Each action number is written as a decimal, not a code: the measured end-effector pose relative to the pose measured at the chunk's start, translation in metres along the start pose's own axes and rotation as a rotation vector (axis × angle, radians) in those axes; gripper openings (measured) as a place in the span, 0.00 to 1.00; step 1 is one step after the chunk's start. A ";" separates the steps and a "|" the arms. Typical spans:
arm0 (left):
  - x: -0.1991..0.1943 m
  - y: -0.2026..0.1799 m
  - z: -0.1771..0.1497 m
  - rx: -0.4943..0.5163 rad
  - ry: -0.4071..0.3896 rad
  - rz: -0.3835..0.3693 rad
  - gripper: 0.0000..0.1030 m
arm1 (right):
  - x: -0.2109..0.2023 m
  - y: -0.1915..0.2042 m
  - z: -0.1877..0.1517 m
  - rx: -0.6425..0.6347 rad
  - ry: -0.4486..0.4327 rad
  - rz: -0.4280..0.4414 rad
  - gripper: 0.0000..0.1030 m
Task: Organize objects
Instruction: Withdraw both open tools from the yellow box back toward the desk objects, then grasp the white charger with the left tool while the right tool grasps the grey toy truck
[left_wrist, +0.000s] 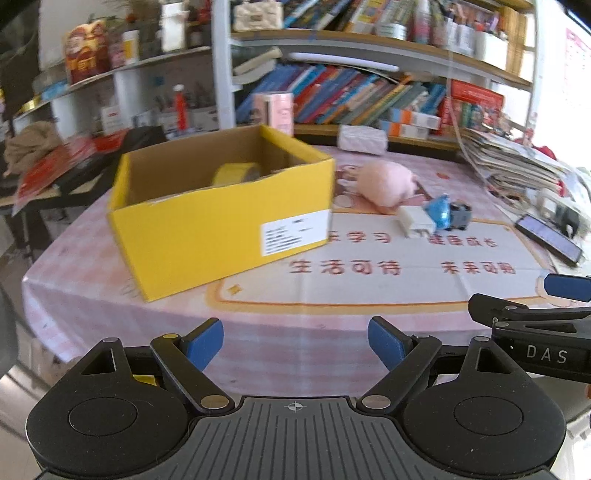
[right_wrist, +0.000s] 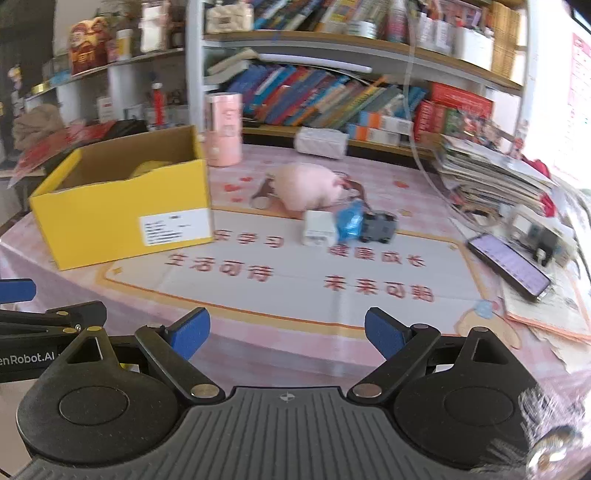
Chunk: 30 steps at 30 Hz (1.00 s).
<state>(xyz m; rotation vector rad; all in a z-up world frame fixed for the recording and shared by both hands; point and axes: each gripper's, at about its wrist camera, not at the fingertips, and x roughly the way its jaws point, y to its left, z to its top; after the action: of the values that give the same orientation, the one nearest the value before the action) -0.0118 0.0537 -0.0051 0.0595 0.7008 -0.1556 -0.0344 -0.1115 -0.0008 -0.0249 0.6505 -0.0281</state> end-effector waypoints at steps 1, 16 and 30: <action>0.003 -0.004 0.002 0.008 0.001 -0.011 0.85 | 0.001 -0.004 0.000 0.008 0.001 -0.011 0.89; 0.052 -0.060 0.035 0.044 0.031 -0.098 0.85 | 0.031 -0.064 0.016 0.049 0.045 -0.094 0.89; 0.096 -0.086 0.073 0.013 0.031 -0.045 0.85 | 0.087 -0.106 0.057 0.029 0.060 -0.044 0.89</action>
<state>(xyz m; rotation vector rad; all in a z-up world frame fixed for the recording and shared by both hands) 0.0930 -0.0511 -0.0113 0.0585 0.7327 -0.2024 0.0673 -0.2200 -0.0048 -0.0101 0.7091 -0.0811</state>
